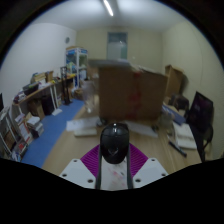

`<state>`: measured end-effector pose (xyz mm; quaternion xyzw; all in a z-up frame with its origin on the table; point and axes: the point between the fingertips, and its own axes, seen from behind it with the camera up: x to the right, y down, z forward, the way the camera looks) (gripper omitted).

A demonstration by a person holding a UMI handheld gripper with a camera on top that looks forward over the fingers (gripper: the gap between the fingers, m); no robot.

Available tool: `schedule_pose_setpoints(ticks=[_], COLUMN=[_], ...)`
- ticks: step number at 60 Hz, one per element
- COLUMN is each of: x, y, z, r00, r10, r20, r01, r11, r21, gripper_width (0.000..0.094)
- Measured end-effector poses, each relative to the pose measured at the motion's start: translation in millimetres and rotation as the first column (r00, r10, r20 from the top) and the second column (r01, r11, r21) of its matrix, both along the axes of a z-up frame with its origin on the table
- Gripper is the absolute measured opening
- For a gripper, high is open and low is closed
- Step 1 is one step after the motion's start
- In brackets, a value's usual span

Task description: Arrange mouse

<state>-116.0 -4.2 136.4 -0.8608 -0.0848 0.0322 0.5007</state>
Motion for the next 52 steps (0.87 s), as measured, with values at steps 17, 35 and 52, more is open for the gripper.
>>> schedule_pose_setpoints(ticks=[17, 35, 52], x=[72.2, 60.0, 74.2], y=[-28.7, -39.1, -116.3], z=[-158.2, -145.7, -88.8], r00=[0.998, 0.996, 0.983], r10=[-0.043, 0.012, -0.098], r20=[-0.054, -0.088, -0.155], r01=[0.028, -0.038, 0.053], r11=[0.970, 0.954, 0.961], r21=[-0.243, -0.296, -0.272], gripper_width=[0.0410, 0.0823, 0.0832])
